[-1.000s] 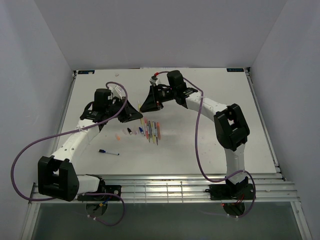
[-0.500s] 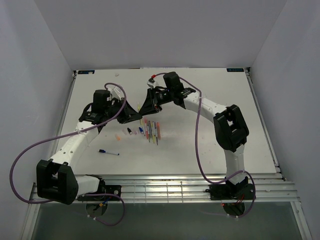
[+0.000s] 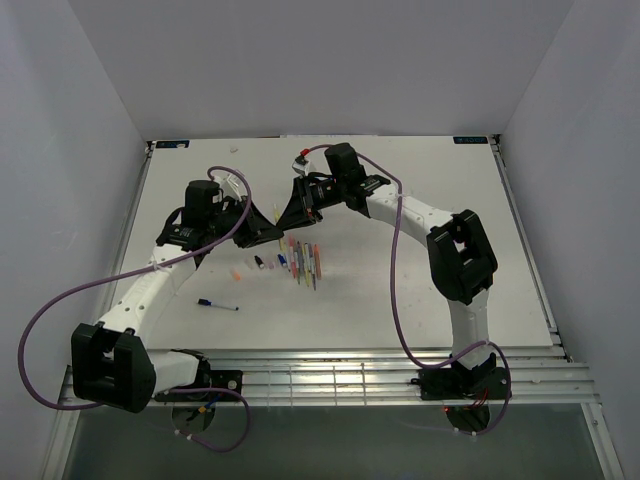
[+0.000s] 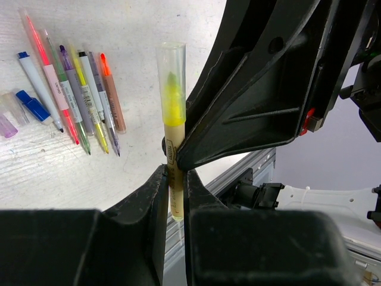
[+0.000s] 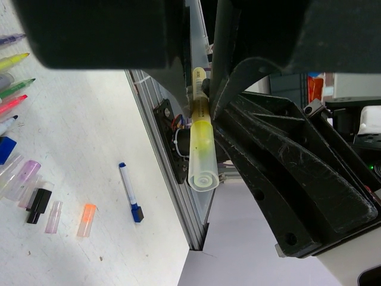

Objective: Open the pen caps

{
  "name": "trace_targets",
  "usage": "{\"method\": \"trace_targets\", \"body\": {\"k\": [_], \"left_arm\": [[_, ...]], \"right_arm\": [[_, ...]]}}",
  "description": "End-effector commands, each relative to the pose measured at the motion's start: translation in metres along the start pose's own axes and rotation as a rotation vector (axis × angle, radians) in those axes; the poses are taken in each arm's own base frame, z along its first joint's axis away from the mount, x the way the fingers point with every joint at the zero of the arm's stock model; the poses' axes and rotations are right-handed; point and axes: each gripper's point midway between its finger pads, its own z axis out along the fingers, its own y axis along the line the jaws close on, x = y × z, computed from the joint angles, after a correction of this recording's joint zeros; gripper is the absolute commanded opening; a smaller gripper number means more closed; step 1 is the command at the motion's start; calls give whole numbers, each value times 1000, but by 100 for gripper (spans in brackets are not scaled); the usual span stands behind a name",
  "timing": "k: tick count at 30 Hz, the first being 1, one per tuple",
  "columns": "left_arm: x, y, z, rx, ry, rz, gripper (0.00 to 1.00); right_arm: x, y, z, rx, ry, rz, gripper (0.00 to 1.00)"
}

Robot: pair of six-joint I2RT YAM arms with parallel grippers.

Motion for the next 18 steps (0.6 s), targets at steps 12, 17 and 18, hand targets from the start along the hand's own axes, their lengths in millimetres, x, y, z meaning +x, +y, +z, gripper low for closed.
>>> {"method": "trace_targets", "body": {"k": [12, 17, 18], "left_arm": [[-21, -14, -10, -16, -75, 68, 66], [-29, -8, -5, -56, -85, 56, 65], [-29, -8, -3, -54, -82, 54, 65]], "right_arm": [[23, 2, -3, 68, 47, -40, 8], [42, 1, -12, 70, 78, -42, 8], [43, 5, -14, 62, 78, -48, 8]]}}
